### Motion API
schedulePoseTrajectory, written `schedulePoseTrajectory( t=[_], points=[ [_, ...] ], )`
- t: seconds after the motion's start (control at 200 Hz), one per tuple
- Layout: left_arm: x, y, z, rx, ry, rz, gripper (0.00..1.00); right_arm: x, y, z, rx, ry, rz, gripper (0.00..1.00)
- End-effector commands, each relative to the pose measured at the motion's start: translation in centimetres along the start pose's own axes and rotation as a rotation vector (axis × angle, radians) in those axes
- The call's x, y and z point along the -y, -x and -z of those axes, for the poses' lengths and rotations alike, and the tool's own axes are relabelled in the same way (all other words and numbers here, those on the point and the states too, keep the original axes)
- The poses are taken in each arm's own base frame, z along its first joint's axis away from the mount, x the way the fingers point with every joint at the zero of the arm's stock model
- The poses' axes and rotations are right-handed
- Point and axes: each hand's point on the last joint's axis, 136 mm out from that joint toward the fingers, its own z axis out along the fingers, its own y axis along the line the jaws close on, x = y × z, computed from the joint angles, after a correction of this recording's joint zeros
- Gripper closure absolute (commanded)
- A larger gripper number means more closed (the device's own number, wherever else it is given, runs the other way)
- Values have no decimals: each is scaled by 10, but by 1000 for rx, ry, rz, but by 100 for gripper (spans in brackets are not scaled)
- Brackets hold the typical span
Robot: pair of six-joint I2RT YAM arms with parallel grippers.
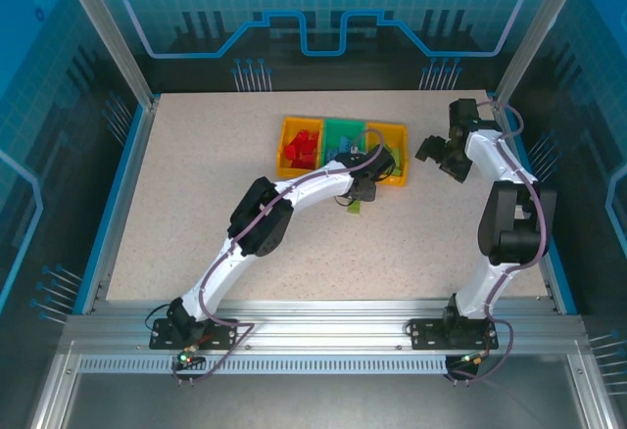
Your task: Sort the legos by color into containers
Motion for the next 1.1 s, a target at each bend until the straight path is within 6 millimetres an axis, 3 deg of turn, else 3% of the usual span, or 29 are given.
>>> schedulePoseTrajectory(
  t=[0.0,0.195,0.455,0.56,0.865,0.97,1.095],
  points=[
    [-3,-33,-10,-98,-15,-20,66,1,0,11,14,23,7,12],
    [-13,-37,4,-91,-11,-8,61,2,-4,15,14,26,5,12],
    [-29,-37,30,-58,10,-3,32,4,-16,22,8,41,14,12],
    [-43,-44,42,-65,40,8,27,5,-21,25,8,47,18,12],
    [-99,-103,102,-112,104,194,11,0,-38,28,-4,87,37,12],
    [-103,-118,114,-146,77,292,6,-2,-44,23,-22,97,45,12],
    [-86,-144,115,-218,43,362,5,-5,-46,21,-26,116,45,12]
  ],
)
